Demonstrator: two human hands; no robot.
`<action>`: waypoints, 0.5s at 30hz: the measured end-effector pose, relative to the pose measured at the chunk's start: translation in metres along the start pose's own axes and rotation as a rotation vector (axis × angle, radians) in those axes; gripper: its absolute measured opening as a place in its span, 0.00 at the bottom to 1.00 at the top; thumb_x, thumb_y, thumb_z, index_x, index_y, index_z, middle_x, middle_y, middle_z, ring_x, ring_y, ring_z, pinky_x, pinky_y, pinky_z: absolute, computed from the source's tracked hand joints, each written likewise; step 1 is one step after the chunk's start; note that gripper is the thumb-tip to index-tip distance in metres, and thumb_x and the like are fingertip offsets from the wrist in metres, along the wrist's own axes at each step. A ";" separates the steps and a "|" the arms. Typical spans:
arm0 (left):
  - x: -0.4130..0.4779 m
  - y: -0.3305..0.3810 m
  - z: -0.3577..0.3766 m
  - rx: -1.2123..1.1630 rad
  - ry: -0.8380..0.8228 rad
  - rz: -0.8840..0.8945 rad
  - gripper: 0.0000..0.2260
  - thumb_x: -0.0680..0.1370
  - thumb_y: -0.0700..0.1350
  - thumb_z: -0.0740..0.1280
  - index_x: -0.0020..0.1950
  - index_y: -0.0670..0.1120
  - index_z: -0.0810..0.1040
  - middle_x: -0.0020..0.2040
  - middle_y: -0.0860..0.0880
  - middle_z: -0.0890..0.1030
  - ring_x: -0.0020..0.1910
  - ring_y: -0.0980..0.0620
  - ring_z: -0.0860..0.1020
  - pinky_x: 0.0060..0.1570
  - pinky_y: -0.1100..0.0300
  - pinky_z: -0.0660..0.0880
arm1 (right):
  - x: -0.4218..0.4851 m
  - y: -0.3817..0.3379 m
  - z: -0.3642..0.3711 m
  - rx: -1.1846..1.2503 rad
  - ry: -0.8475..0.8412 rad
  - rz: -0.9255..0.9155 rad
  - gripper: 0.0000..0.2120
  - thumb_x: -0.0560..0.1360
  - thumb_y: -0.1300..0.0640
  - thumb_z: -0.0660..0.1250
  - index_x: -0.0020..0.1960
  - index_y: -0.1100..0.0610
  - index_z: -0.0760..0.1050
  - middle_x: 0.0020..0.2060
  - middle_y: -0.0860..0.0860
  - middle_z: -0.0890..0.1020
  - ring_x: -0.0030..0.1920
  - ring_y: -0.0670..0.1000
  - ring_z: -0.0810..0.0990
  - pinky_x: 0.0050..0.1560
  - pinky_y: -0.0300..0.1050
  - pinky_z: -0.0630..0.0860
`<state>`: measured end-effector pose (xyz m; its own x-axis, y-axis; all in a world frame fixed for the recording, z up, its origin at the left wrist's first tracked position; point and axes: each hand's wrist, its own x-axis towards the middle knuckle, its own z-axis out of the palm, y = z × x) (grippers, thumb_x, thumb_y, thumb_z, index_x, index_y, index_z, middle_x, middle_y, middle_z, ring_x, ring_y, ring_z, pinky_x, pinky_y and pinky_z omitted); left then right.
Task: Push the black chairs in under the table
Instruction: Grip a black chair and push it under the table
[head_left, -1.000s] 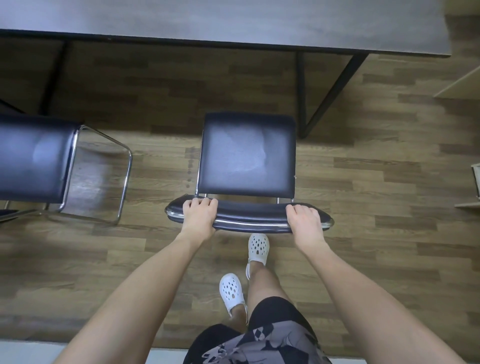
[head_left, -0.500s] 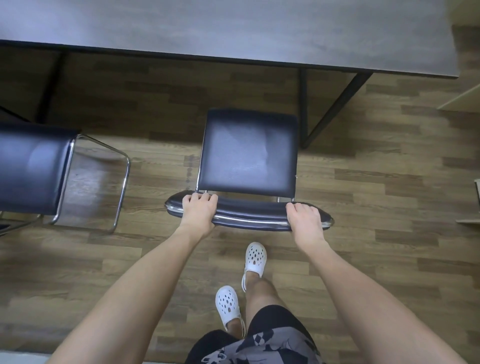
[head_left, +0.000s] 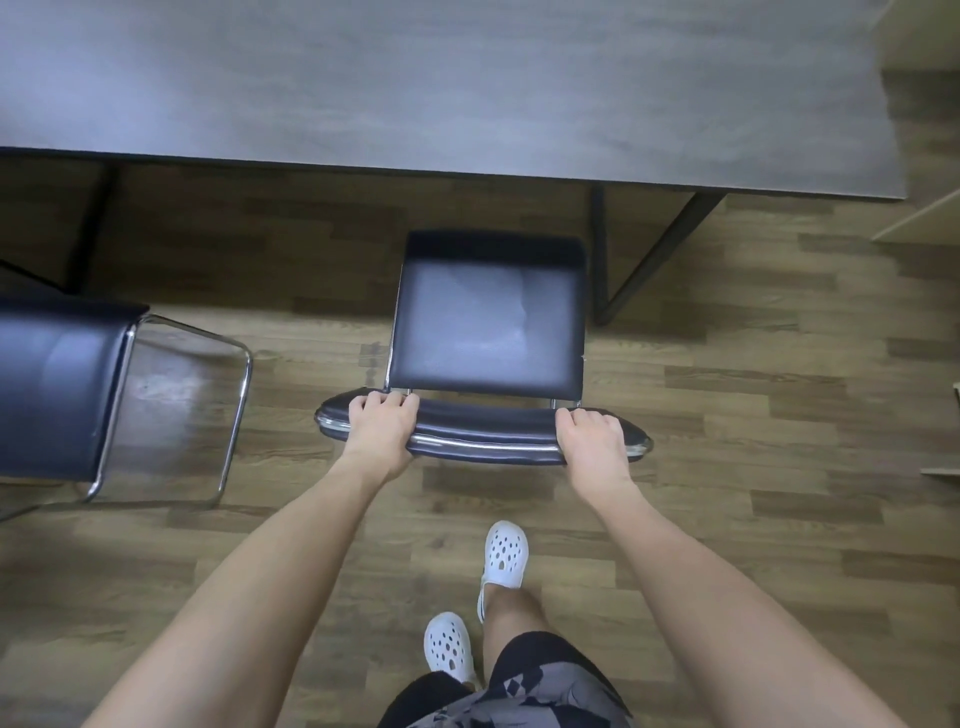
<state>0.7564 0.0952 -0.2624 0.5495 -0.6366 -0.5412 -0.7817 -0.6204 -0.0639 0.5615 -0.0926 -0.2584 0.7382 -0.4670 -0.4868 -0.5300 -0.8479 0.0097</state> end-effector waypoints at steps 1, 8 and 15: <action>0.005 0.000 -0.004 -0.006 0.002 -0.003 0.28 0.73 0.55 0.71 0.68 0.48 0.65 0.65 0.49 0.72 0.63 0.44 0.70 0.65 0.50 0.61 | 0.005 0.002 -0.004 0.003 0.000 0.000 0.23 0.65 0.69 0.68 0.57 0.56 0.67 0.53 0.52 0.78 0.56 0.56 0.75 0.56 0.47 0.65; 0.033 -0.001 -0.014 -0.018 0.076 0.002 0.32 0.71 0.59 0.71 0.71 0.49 0.65 0.66 0.50 0.72 0.65 0.45 0.69 0.64 0.51 0.60 | 0.032 0.015 -0.014 0.035 0.055 -0.008 0.27 0.64 0.69 0.68 0.60 0.55 0.66 0.54 0.51 0.78 0.56 0.55 0.75 0.57 0.47 0.65; 0.048 -0.002 -0.025 -0.074 0.086 -0.026 0.46 0.70 0.57 0.75 0.79 0.46 0.52 0.78 0.47 0.57 0.77 0.46 0.54 0.74 0.46 0.53 | 0.051 0.016 -0.021 0.014 0.089 0.054 0.48 0.67 0.66 0.74 0.78 0.60 0.49 0.77 0.56 0.57 0.77 0.57 0.55 0.75 0.54 0.49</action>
<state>0.7922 0.0542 -0.2674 0.5954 -0.6548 -0.4655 -0.7446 -0.6674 -0.0135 0.5995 -0.1348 -0.2642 0.7423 -0.5327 -0.4065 -0.5752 -0.8177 0.0213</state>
